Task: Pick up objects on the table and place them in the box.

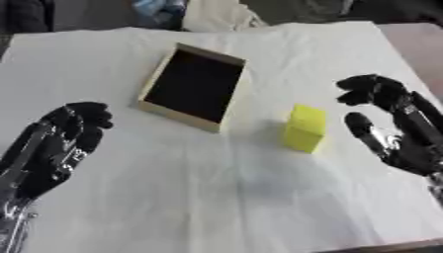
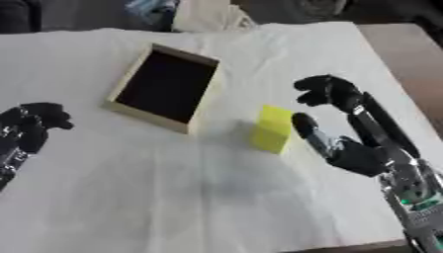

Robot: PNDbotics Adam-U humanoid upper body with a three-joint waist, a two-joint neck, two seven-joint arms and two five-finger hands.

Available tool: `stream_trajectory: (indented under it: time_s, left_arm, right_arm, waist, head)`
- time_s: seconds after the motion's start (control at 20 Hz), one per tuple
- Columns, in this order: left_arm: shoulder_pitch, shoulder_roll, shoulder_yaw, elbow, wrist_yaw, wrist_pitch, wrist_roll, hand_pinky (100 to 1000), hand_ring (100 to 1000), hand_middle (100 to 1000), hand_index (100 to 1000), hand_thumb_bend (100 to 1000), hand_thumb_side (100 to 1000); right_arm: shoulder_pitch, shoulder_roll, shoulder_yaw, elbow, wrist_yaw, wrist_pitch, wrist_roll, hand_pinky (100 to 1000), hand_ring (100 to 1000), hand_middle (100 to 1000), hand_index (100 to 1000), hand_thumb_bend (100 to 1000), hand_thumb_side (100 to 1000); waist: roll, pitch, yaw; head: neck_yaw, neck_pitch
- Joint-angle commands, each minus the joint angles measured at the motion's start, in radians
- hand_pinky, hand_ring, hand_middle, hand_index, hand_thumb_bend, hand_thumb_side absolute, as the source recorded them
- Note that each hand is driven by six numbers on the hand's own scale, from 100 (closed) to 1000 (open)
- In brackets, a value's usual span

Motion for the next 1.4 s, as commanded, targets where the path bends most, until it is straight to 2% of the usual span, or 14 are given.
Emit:
stream_trajectory:
  time_s: [0.05,0.25,0.55,0.95,1.2,1.25,1.3,1.4]
  left_arm:
    - [-0.01,0.023,0.005,-0.011,-0.001,-0.003,-0.006,861,695,657,784,502,665]
    - [-0.009,0.025,0.005,-0.01,-0.003,-0.003,-0.008,862,695,658,784,502,665]
    - [-0.009,0.027,0.004,-0.01,-0.005,-0.003,-0.012,862,695,658,784,503,666]
    - [-0.008,0.028,0.002,-0.009,-0.007,-0.002,-0.019,862,696,659,785,503,668]
    - [-0.008,0.028,0.0,-0.009,-0.008,-0.002,-0.022,862,696,659,785,502,673]
    - [-0.008,0.028,0.0,-0.009,-0.008,-0.002,-0.023,862,696,659,785,501,671]
    - [-0.008,0.028,0.0,-0.009,-0.008,-0.002,-0.023,862,696,659,785,501,674]
    - [-0.008,0.028,-0.001,-0.009,-0.009,-0.002,-0.024,862,696,659,785,501,674]
  right_arm:
    - [0.0,-0.074,0.002,-0.02,0.04,-0.013,0.04,783,813,872,878,551,773]
    - [0.0,-0.148,0.012,-0.02,0.087,-0.027,0.092,788,825,878,886,572,732]
    - [-0.013,-0.218,0.029,-0.02,0.101,-0.006,0.133,791,830,881,893,579,752]
    - [-0.047,-0.261,0.05,-0.008,0.098,0.044,0.177,794,837,889,904,613,780]
    - [-0.077,-0.274,0.064,0.03,0.102,0.047,0.189,795,839,890,907,614,784]
    - [-0.083,-0.275,0.067,0.038,0.102,0.047,0.191,794,839,889,908,584,782]
    - [-0.09,-0.278,0.07,0.046,0.103,0.046,0.192,794,839,889,908,613,787]
    - [-0.104,-0.281,0.075,0.063,0.104,0.046,0.192,794,839,889,908,613,788]
  waist:
    - [-0.001,-0.019,0.001]
    - [-0.003,-0.021,0.001]
    - [-0.004,-0.022,0.004]
    - [-0.004,-0.025,0.009]
    - [-0.005,-0.027,0.011]
    - [-0.005,-0.027,0.011]
    - [-0.005,-0.027,0.012]
    - [-0.005,-0.028,0.013]
  head:
    - [-0.002,-0.001]
    - [-0.002,0.001]
    - [-0.002,0.0]
    - [-0.005,0.001]
    - [-0.007,0.002]
    - [-0.007,0.002]
    - [-0.008,0.002]
    - [-0.01,0.003]
